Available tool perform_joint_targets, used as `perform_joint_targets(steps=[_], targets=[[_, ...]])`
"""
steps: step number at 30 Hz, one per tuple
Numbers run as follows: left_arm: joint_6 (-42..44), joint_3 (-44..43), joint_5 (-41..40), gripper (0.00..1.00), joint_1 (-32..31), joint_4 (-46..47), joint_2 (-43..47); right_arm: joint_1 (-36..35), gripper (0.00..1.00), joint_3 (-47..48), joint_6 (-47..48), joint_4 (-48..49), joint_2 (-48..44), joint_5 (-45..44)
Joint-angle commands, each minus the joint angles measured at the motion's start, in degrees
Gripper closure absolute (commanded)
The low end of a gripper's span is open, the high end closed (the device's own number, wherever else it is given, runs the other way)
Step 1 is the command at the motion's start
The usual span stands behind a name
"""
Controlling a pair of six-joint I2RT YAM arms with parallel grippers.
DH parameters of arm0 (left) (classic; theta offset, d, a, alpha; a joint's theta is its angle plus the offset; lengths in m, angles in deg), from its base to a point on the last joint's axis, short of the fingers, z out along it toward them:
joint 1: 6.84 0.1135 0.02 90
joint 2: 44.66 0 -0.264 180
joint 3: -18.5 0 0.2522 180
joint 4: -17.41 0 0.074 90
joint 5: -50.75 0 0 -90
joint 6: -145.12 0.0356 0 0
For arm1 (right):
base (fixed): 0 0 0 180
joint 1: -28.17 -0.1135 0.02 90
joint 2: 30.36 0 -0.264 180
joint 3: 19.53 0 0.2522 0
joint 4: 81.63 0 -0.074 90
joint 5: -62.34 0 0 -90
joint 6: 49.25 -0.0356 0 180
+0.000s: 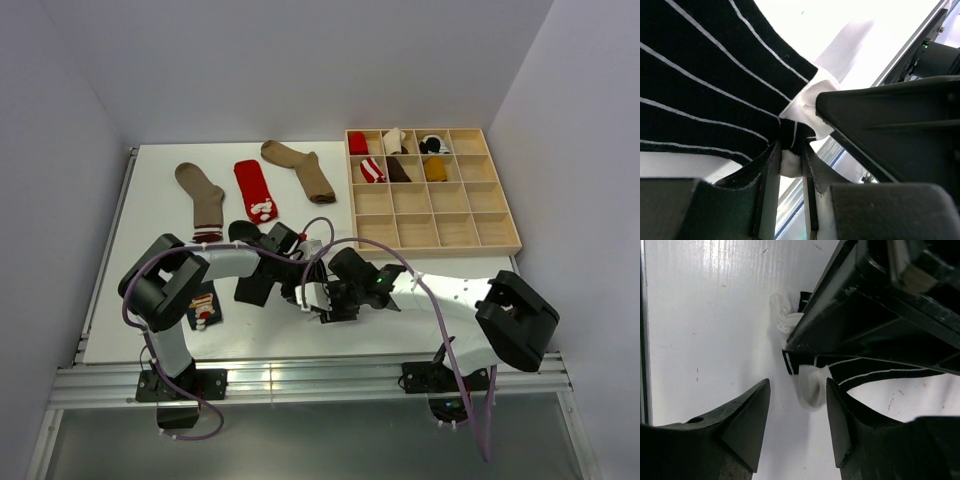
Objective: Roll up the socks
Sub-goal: Roll the sock at the center of the board.
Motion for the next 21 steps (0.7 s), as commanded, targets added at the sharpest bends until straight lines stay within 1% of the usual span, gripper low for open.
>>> perform_joint_targets(steps=[1,3,7,9,10,12,13,16,18,19,21], targets=[[-0.4,0.37,1.78,0.73,0.44,2.03,-0.31,-1.16,0.45,2.7,0.24,2.5,0.87,-2.49],[-0.4,0.37,2.05,0.73,0.61,2.12,-0.31,-1.51,0.46,2.97,-0.11,2.85,1.84,-3.11],[-0.23,0.46,1.96,0.73,0.61,2.29,-0.31,-1.6,0.58,4.28,-1.34,3.12,3.42,-4.34],[-0.49,0.72,2.22,0.72,0.7,2.82,-0.31,-1.6,0.62,4.55,-2.04,2.94,3.77,-4.43],[-0.67,0.89,2.31,0.72,0.61,3.17,-0.23,-1.6,0.68,4.98,-2.3,2.77,3.95,-4.43],[-1.02,1.25,2.31,0.71,0.61,3.61,0.04,-1.51,0.75,5.6,-2.48,1.11,5.0,-3.91],[-1.19,1.51,1.88,0.69,0.61,3.7,0.21,-1.51,0.81,6.3,-2.66,0.49,5.35,-3.64],[-1.98,2.21,0.74,0.65,0.61,4.58,0.91,-1.07,0.89,7.45,-3.27,-1.71,5.97,-2.41],[-2.69,2.91,-0.05,0.61,0.61,5.46,1.88,-0.72,0.91,8.67,-3.8,-3.55,6.41,-1.1],[-3.39,3.44,-1.19,0.57,0.61,6.07,2.14,-0.55,0.92,9.11,-3.98,-4.26,7.02,-0.66],[-4.0,3.97,-2.25,0.53,0.7,6.69,3.37,0.33,0.92,11.04,-4.06,-7.06,8.08,1.09]])
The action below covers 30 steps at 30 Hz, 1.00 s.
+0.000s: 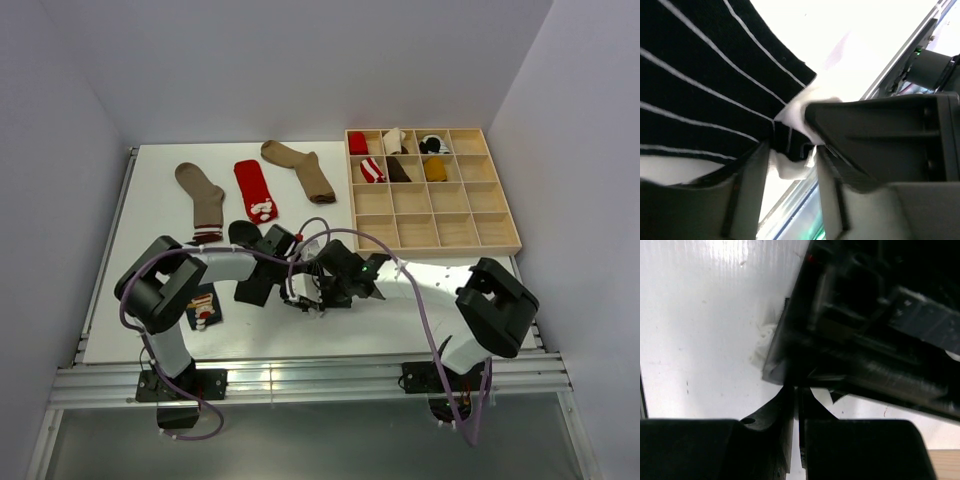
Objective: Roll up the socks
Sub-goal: Roll the sock at the center of the board.
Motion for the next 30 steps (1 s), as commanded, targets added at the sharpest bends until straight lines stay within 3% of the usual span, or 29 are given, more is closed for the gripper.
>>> perform_joint_targets(steps=[1,7,17,30], targets=[[-1.8,1.65,-3.52,0.49,0.18,2.49,3.22,1.27,0.93,4.84,-0.94,-4.45,2.37,3.64],[-3.64,3.33,-9.5,0.43,0.18,3.99,7.35,4.08,0.94,9.59,-0.76,-11.22,5.28,8.03],[-5.14,7.45,-17.76,0.42,0.26,7.24,13.85,9.71,0.96,18.11,0.2,-22.47,12.39,16.82],[-3.91,14.31,-29.54,0.4,-0.96,14.09,25.46,14.46,0.97,26.29,0.03,-31.53,21.01,21.22]])
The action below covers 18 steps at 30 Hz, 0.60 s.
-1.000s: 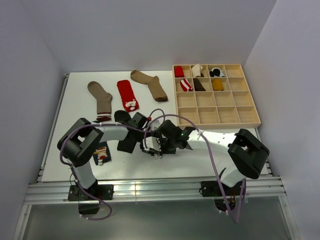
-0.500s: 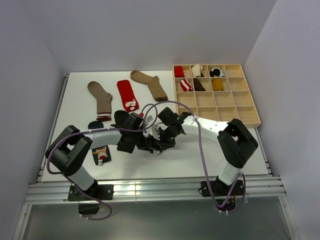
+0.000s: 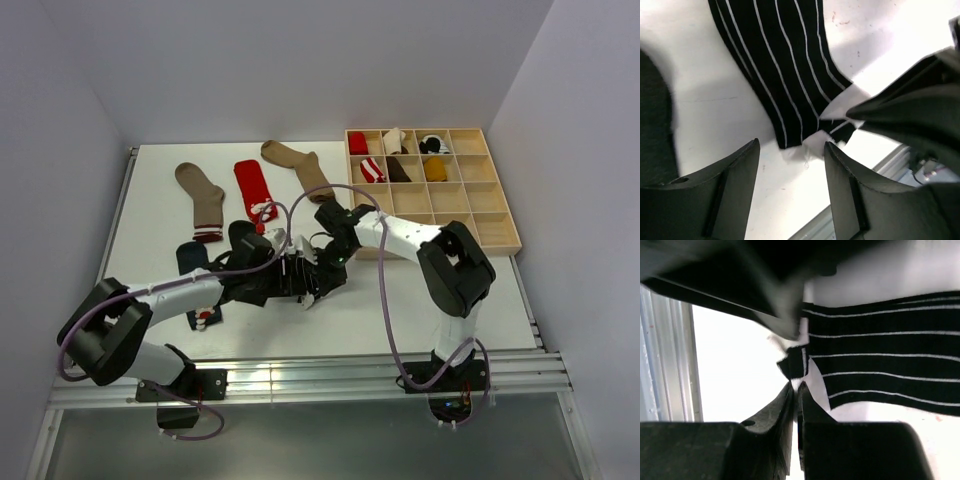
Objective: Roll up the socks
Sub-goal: Roll the sock at the center of the board.
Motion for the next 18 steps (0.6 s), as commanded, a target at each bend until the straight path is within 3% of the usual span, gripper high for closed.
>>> perform_joint_targets(steps=[1,8,18], targets=[[1.84,0.32,-4.36,0.39,-1.58,6.86,4.52,2.11,0.97,1.31,-2.53,-4.89,2.72,-0.66],[3.24,1.11,-11.3,0.37,-7.2,10.99,5.58,3.34,0.98,3.16,-4.64,-6.99,6.24,-1.62],[4.3,3.39,-13.07,0.37,-9.4,17.66,4.79,4.31,0.99,6.14,-7.45,-9.2,10.46,-1.01]])
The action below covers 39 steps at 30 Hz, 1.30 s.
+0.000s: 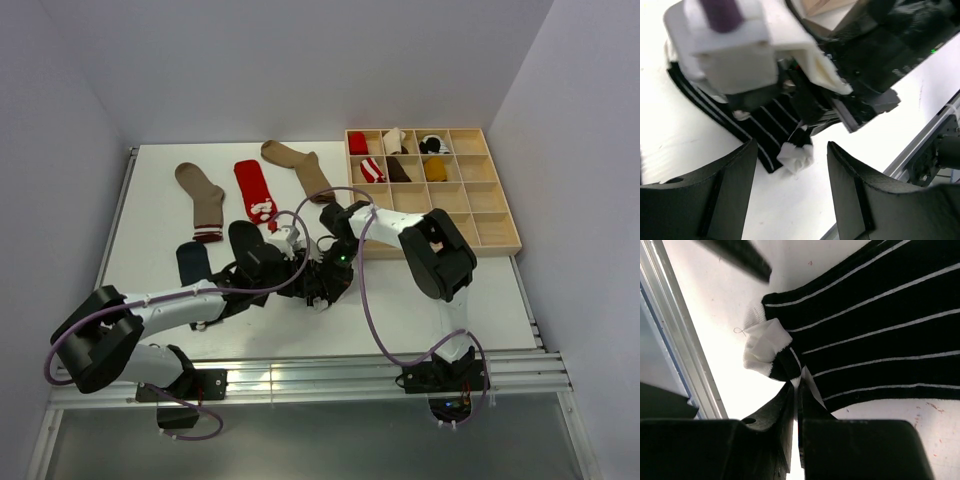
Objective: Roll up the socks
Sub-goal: Roll the sock at the center of the board.
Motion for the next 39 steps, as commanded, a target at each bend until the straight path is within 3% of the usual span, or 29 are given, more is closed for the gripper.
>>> perform_joint_targets(steps=[1,10,21,32,39], targets=[[0.85,1.87,-1.88,0.37,-0.94,6.79,1.25,0.53,0.99,2.25,-1.99,-1.8,1.43,-0.53],[3.3,7.68,-4.96,0.39,-3.76,13.38,3.8,1.4,0.99,4.62,-3.04,-4.26,4.68,0.18],[7.7,3.37,-9.52,0.38,-9.03,12.51,-3.58,2.2,0.99,8.06,-4.89,-6.9,7.67,0.44],[6.64,2.93,-9.53,0.39,-9.3,15.67,-8.15,2.28,0.99,8.85,-5.77,-6.9,8.64,-0.53],[4.19,3.19,-9.27,0.48,-9.3,17.16,-10.53,2.37,0.99,8.67,-5.95,-6.9,8.64,-0.53]])
